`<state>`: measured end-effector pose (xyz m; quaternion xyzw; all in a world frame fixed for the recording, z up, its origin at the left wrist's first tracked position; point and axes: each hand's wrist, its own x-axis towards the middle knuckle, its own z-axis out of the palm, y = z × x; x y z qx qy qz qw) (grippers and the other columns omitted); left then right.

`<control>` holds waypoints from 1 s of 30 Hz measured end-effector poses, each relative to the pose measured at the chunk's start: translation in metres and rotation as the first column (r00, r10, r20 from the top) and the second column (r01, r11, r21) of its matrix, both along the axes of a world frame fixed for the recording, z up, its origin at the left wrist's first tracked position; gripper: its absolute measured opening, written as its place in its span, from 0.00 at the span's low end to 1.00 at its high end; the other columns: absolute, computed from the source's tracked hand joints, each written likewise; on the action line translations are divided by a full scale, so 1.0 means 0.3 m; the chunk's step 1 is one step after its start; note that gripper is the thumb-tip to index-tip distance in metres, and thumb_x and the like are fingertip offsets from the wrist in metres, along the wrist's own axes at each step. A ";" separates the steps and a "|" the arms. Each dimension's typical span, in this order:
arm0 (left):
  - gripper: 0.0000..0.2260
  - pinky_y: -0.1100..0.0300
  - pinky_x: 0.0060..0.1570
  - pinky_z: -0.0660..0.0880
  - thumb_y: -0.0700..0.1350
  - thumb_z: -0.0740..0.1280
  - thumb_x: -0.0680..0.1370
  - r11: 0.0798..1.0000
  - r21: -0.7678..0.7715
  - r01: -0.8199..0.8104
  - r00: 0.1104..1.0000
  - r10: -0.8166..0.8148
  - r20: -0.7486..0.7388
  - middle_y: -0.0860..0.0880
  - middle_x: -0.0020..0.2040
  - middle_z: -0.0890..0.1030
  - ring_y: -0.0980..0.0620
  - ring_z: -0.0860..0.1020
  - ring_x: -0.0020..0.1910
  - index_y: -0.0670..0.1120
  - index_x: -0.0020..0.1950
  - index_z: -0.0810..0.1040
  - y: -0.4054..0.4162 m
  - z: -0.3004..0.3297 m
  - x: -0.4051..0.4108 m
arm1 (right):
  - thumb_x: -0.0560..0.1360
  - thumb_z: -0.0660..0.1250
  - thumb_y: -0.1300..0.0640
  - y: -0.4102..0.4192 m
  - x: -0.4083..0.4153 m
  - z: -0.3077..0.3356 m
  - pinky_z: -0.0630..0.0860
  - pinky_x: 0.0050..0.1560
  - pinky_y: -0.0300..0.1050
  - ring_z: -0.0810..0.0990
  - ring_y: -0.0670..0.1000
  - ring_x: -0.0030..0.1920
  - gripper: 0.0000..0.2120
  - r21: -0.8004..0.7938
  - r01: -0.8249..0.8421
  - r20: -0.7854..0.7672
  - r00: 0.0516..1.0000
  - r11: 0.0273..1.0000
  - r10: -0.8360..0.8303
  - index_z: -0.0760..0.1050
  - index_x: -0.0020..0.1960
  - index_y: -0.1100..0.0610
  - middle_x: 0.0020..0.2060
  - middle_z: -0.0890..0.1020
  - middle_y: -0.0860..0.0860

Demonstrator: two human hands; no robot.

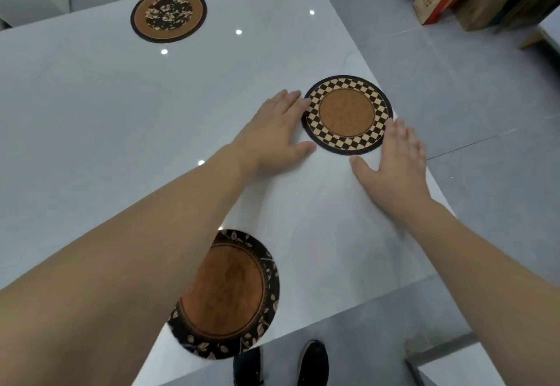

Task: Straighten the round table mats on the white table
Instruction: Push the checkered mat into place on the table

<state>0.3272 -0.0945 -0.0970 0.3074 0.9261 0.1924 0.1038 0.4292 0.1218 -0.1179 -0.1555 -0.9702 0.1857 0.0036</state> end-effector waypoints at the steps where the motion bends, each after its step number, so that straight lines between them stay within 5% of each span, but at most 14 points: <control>1: 0.39 0.51 0.77 0.45 0.66 0.60 0.75 0.999 -0.030 0.028 1.000 -0.028 -0.009 0.46 0.80 0.54 0.47 0.48 0.79 0.48 0.79 0.54 0.002 -0.004 -0.037 | 0.74 0.58 0.39 0.002 -0.012 -0.005 0.44 0.76 0.57 0.48 0.58 0.77 0.40 0.026 -0.026 -0.015 1.000 0.999 0.026 0.49 0.77 0.58 0.77 0.52 0.57; 6: 0.43 0.46 0.76 0.43 0.73 0.55 0.72 0.997 -0.060 0.053 0.992 -0.059 -0.110 0.50 0.79 0.59 0.50 0.52 0.78 0.48 0.79 0.57 -0.012 -0.038 -0.129 | 0.76 0.53 0.37 0.004 -0.062 -0.028 0.43 0.76 0.56 0.47 0.56 0.77 0.38 0.108 -0.087 -0.019 0.996 0.990 0.090 0.49 0.77 0.59 0.78 0.51 0.58; 16: 0.32 0.43 0.76 0.45 0.65 0.54 0.78 0.990 0.013 -0.143 0.968 0.143 -0.209 0.52 0.77 0.63 0.49 0.55 0.78 0.50 0.77 0.62 -0.002 -0.065 -0.129 | 0.77 0.47 0.36 -0.006 -0.141 -0.027 0.42 0.76 0.56 0.45 0.54 0.77 0.38 0.151 -0.088 0.002 0.996 0.985 0.089 0.47 0.78 0.59 0.78 0.49 0.57; 22: 0.41 0.44 0.76 0.45 0.73 0.56 0.71 0.984 -0.012 -0.177 0.964 0.171 -0.202 0.55 0.77 0.62 0.51 0.54 0.77 0.50 0.77 0.60 0.006 -0.066 -0.134 | 0.76 0.48 0.35 -0.004 -0.198 -0.035 0.44 0.76 0.56 0.45 0.52 0.77 0.38 0.131 -0.089 -0.001 0.996 0.987 0.090 0.47 0.78 0.57 0.78 0.50 0.55; 30: 0.40 0.46 0.76 0.45 0.73 0.53 0.73 0.977 -0.031 -0.211 0.955 0.199 -0.221 0.54 0.77 0.62 0.51 0.54 0.77 0.51 0.78 0.58 0.015 -0.063 -0.131 | 0.76 0.49 0.36 -0.011 -0.196 -0.030 0.46 0.76 0.56 0.46 0.52 0.77 0.38 0.147 -0.070 -0.009 0.997 0.987 0.072 0.47 0.78 0.57 0.78 0.50 0.54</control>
